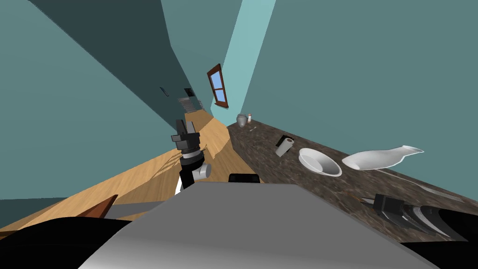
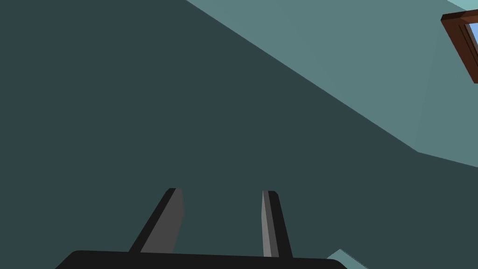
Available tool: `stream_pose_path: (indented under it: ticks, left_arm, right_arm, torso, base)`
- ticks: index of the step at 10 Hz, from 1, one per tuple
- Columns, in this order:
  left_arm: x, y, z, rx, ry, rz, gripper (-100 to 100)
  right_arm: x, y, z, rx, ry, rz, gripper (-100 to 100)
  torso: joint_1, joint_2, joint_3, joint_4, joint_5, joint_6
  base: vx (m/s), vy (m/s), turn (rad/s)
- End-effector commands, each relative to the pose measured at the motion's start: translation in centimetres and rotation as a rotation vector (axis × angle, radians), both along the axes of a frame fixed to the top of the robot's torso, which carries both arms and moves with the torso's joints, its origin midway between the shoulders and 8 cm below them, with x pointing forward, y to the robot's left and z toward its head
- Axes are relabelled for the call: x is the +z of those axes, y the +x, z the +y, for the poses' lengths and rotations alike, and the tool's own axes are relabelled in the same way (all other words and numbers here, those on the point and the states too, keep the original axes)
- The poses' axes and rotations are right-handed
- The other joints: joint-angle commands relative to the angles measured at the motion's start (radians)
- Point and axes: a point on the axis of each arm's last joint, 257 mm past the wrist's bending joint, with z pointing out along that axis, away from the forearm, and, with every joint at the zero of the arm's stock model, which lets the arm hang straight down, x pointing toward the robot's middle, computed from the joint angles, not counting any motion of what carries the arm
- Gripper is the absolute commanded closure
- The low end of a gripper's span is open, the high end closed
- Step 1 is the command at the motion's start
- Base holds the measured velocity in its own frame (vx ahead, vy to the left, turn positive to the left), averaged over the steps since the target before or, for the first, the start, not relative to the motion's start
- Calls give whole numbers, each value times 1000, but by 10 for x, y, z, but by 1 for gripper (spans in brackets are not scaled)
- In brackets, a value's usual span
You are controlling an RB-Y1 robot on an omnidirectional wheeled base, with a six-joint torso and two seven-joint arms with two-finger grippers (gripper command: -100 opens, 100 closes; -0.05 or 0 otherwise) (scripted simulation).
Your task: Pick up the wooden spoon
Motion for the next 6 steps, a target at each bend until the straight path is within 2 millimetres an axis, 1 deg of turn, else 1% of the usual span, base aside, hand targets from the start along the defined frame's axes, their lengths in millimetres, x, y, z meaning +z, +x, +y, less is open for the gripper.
stream_pose_path:
  ticks: [1, 2, 3, 4, 5, 6]
  left_arm:
    - [0, 0, 0, 0, 0, 0, 0]
    - [0, 0, 0, 0, 0, 0, 0]
    - [0, 0, 0, 0, 0, 0, 0]
    - [0, 0, 0, 0, 0, 0, 0]
    - [0, 0, 0, 0, 0, 0, 0]
    - [0, 0, 0, 0, 0, 0, 0]
  right_arm:
    - [0, 0, 0, 0, 0, 0, 100]
    - [0, 0, 0, 0, 0, 0, 0]
    - [11, 8, -1, 10, 0, 0, 100]
    - [15, 12, -1, 15, 1, 0, 100]
    - [12, 10, -3, 12, -1, -1, 100]
    - [12, 10, -2, 12, -1, 0, 0]
  torso:
    - [0, 0, 0, 0, 0, 0]
    - [0, 0, 0, 0, 0, 0]
    - [0, 0, 0, 0, 0, 0]
    - [1, 1, 1, 0, 1, 1]
    - [2, 2, 1, 0, 1, 1]
    - [1, 2, 1, 0, 0, 0]
  base:
    - [0, 0, 0]
    - [0, 0, 0]
    - [-19, 9, -106]
    - [-30, 20, -104]
    - [-14, 11, -19]
    - [0, 0, 0]
